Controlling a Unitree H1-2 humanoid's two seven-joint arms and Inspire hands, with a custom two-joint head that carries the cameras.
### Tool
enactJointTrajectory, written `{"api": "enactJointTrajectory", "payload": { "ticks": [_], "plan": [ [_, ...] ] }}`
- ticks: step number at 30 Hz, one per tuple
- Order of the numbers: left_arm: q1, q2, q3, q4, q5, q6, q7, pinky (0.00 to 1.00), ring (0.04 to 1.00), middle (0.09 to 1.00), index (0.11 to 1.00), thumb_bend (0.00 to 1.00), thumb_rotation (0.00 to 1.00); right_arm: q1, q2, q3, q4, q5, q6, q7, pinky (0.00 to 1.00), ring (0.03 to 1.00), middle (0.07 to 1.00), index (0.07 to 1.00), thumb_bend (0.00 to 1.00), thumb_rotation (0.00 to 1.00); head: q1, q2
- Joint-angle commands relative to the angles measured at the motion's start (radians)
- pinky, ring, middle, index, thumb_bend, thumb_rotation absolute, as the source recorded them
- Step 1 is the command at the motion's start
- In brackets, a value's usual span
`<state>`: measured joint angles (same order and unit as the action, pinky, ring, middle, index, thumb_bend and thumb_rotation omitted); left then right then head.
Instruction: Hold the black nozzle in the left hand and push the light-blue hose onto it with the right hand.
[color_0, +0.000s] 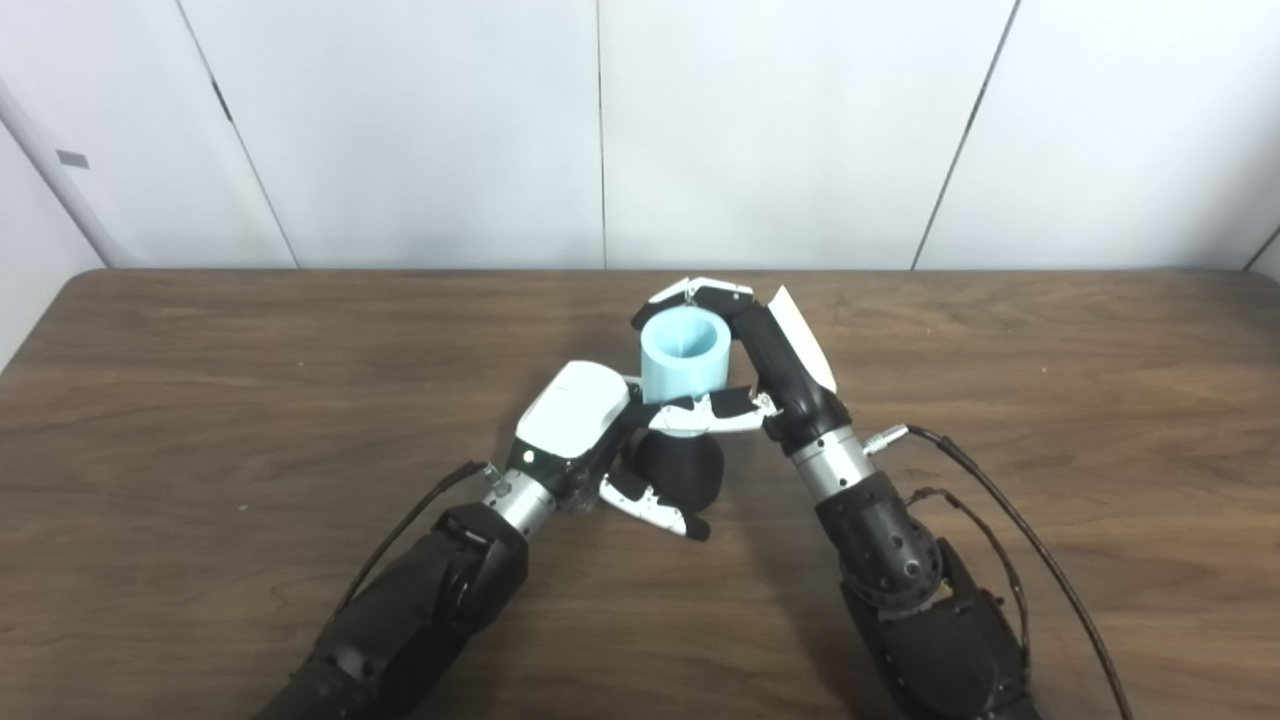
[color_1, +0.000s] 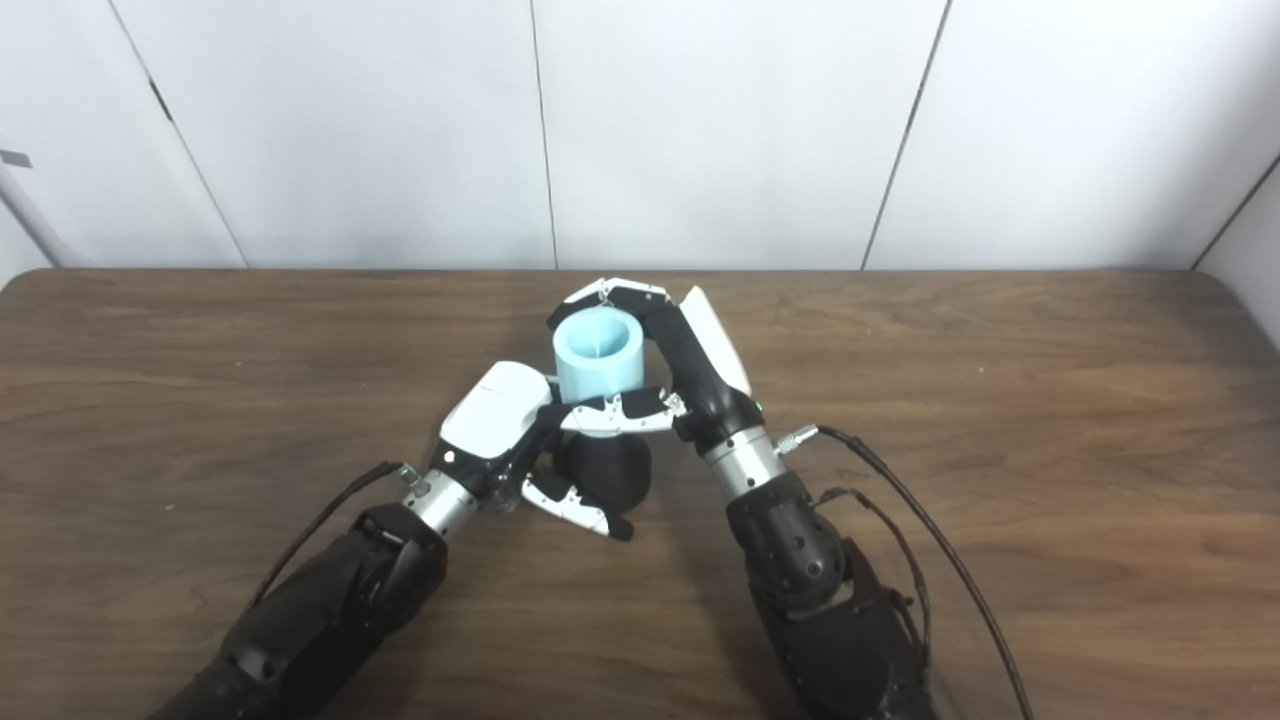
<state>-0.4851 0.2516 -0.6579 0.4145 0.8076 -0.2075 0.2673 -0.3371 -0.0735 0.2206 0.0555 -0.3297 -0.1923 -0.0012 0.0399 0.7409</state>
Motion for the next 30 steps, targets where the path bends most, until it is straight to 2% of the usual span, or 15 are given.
{"api": "enactJointTrajectory", "payload": {
  "ticks": [1, 8, 15, 16, 17, 18, 19, 20, 22, 25, 30],
  "plan": [
    [0.101, -0.02, -0.085, 0.074, 0.034, 0.011, -0.153, 0.36, 0.434, 0.473, 0.485, 0.53, 0.0, 0.009, -0.032, 0.012, -0.005, -0.023, 0.054, 0.053, 0.29, 0.381, 0.461, 0.548, 0.51, 0.0, 0.001, -0.001],
    [0.095, -0.021, -0.084, 0.082, 0.032, 0.013, -0.157, 0.35, 0.429, 0.473, 0.485, 0.53, 0.0, 0.008, -0.063, 0.016, -0.065, -0.028, 0.098, 0.081, 0.29, 0.386, 0.457, 0.542, 0.51, 0.0, -0.002, -0.004],
    [0.094, -0.023, -0.084, 0.101, 0.036, -0.002, -0.128, 0.33, 0.405, 0.472, 0.484, 0.53, 0.0, 0.011, -0.092, 0.019, -0.093, -0.008, 0.105, 0.122, 0.31, 0.387, 0.472, 0.559, 0.51, 0.0, -0.006, -0.011],
    [0.093, -0.022, -0.085, 0.103, 0.035, -0.003, -0.129, 0.33, 0.411, 0.473, 0.484, 0.53, 0.0, 0.006, -0.109, 0.029, -0.102, -0.017, 0.104, 0.144, 0.33, 0.41, 0.516, 0.661, 0.52, 0.0, -0.006, -0.011],
    [0.092, -0.02, -0.087, 0.103, 0.037, -0.003, -0.131, 0.35, 0.428, 0.473, 0.484, 0.53, 0.0, 0.001, -0.127, 0.039, -0.11, -0.035, 0.097, 0.158, 0.37, 0.473, 0.614, 0.741, 0.68, 0.04, -0.006, -0.011],
    [0.091, -0.019, -0.089, 0.102, 0.039, -0.002, -0.133, 0.35, 0.437, 0.473, 0.484, 0.53, 0.0, -0.004, -0.142, 0.047, -0.117, -0.051, 0.09, 0.164, 0.42, 0.542, 0.7, 0.807, 0.78, 0.09, -0.006, -0.011],
    [0.09, -0.019, -0.091, 0.102, 0.042, -0.001, -0.134, 0.35, 0.44, 0.473, 0.484, 0.53, 0.0, -0.007, -0.154, 0.052, -0.124, -0.068, 0.083, 0.164, 0.46, 0.602, 0.772, 0.864, 0.86, 0.13, -0.006, -0.011],
    [0.089, -0.019, -0.092, 0.103, 0.043, 0.0, -0.132, 0.35, 0.441, 0.473, 0.484, 0.53, 0.0, -0.01, -0.163, 0.054, -0.131, -0.079, 0.077, 0.161, 0.49, 0.656, 0.82, 0.901, 0.89, 0.16, -0.009, -0.014],
    [0.089, -0.021, -0.092, 0.107, 0.041, 0.002, -0.134, 0.36, 0.457, 0.473, 0.484, 0.53, 0.0, -0.013, -0.174, 0.051, -0.151, -0.095, 0.084, 0.156, 0.57, 0.75, 0.888, 0.972, 0.93, 0.2, -0.009, -0.014],
    [0.089, -0.023, -0.091, 0.111, 0.032, -0.003, -0.136, 0.37, 0.461, 0.474, 0.484, 0.53, 0.0, -0.014, -0.175, 0.038, -0.176, -0.095, 0.115, 0.159, 0.52, 0.687, 0.947, 0.998, 0.96, 0.18, -0.013, -0.016],
    [0.091, -0.025, -0.09, 0.108, 0.026, 0.001, -0.143, 0.37, 0.463, 0.473, 0.484, 0.53, 0.0, -0.012, -0.172, 0.027, -0.194, -0.107, 0.146, 0.162, 0.58, 0.77, 0.978, 1.0, 0.96, 0.17, -0.014, -0.014]
  ]
}}
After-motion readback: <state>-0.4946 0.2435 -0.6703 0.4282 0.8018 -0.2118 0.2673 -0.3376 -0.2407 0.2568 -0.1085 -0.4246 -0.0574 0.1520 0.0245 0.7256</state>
